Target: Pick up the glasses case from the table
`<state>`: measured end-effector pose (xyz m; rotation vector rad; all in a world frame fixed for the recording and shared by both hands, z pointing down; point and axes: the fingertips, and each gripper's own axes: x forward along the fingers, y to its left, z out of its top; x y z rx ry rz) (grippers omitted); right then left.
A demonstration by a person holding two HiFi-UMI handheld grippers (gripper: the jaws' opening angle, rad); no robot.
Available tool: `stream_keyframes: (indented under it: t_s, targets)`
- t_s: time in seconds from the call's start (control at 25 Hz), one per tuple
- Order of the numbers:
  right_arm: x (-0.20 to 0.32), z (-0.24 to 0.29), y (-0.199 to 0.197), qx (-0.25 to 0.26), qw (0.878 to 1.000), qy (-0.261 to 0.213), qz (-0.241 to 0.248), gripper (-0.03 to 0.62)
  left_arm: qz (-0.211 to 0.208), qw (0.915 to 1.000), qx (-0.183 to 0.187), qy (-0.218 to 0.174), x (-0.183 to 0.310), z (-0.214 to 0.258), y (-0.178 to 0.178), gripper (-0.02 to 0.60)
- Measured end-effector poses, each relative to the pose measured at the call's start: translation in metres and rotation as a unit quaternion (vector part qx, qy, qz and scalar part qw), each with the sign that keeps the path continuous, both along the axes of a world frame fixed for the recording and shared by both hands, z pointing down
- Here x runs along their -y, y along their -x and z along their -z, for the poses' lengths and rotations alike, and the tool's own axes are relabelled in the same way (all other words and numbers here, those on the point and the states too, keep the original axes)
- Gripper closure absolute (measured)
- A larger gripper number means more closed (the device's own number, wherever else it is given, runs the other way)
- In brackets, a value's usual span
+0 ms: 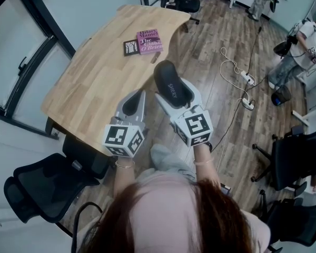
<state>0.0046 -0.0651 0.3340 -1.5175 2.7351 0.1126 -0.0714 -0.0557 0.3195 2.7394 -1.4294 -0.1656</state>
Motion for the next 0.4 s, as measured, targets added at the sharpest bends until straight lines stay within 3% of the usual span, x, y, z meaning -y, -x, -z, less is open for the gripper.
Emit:
stream_keyframes:
  t_s: [0.4]
  targets:
    - [0.009,-0.002,0.010,-0.011,1.000,-0.001,-0.002,0.247,-0.004,1.0000,0.000,0.003,0.010,-0.005,0.009,0.574]
